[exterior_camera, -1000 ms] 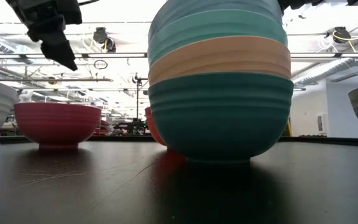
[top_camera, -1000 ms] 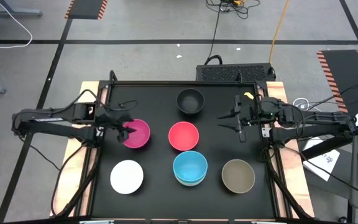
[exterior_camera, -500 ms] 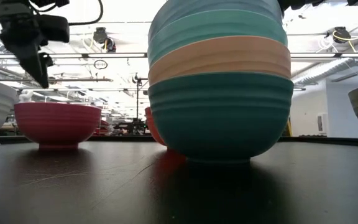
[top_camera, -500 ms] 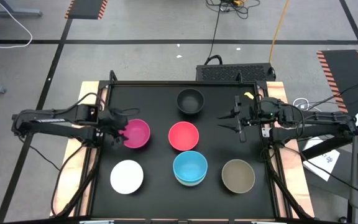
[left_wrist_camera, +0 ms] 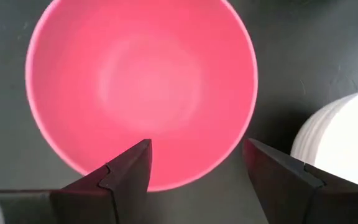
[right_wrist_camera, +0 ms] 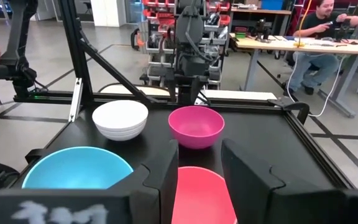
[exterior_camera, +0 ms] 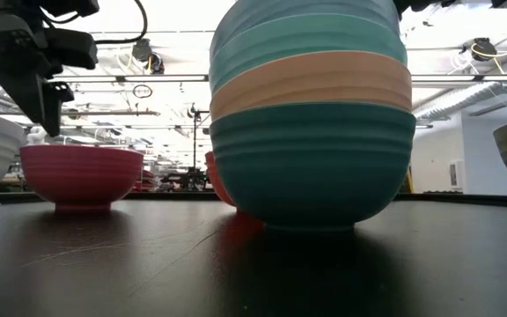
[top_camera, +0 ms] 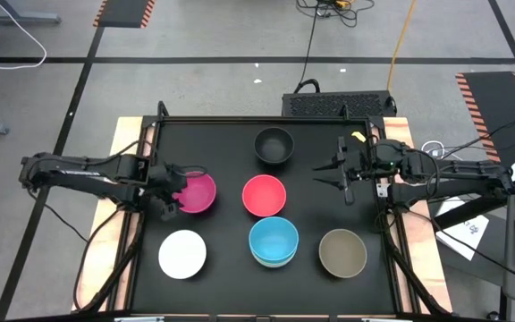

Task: Nest bowls inside each other
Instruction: Stack the pink bowl on top of the other blue bowl

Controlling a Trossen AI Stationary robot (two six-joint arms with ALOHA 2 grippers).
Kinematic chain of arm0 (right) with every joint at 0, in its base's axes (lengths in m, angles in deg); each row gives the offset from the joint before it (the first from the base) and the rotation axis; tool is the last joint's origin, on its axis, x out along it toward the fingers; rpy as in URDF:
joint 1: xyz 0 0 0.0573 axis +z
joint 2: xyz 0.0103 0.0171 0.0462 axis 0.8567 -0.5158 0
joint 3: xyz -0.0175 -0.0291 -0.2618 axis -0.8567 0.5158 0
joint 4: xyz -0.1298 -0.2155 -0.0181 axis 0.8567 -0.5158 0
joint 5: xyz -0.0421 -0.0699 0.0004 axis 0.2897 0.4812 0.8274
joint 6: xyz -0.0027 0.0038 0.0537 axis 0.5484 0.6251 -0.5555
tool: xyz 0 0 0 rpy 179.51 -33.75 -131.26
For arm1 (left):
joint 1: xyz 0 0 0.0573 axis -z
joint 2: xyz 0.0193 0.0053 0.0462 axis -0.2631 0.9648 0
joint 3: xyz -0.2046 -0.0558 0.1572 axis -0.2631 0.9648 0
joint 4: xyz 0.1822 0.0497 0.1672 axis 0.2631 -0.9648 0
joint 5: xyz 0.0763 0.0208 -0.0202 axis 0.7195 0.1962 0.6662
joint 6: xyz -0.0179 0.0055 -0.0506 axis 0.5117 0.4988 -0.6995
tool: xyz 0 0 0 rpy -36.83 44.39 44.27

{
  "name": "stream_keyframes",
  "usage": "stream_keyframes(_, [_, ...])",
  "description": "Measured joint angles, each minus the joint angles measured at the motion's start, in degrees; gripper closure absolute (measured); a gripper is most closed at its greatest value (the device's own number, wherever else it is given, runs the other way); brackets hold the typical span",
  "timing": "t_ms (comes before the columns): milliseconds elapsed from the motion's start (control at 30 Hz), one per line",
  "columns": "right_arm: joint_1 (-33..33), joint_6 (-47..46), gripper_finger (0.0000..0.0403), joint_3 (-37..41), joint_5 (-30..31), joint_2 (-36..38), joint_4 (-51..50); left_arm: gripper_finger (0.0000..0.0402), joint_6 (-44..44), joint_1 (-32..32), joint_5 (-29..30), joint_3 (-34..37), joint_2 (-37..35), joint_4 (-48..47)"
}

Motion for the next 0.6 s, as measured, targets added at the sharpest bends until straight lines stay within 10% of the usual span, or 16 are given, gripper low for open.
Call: stream_keyframes(600, [0.0,-0.9,0.0287,0.0,0.0,0.0,-0.6,0.0144,2.9,-3.4,-2.6,-1.2,8.1,8.5])
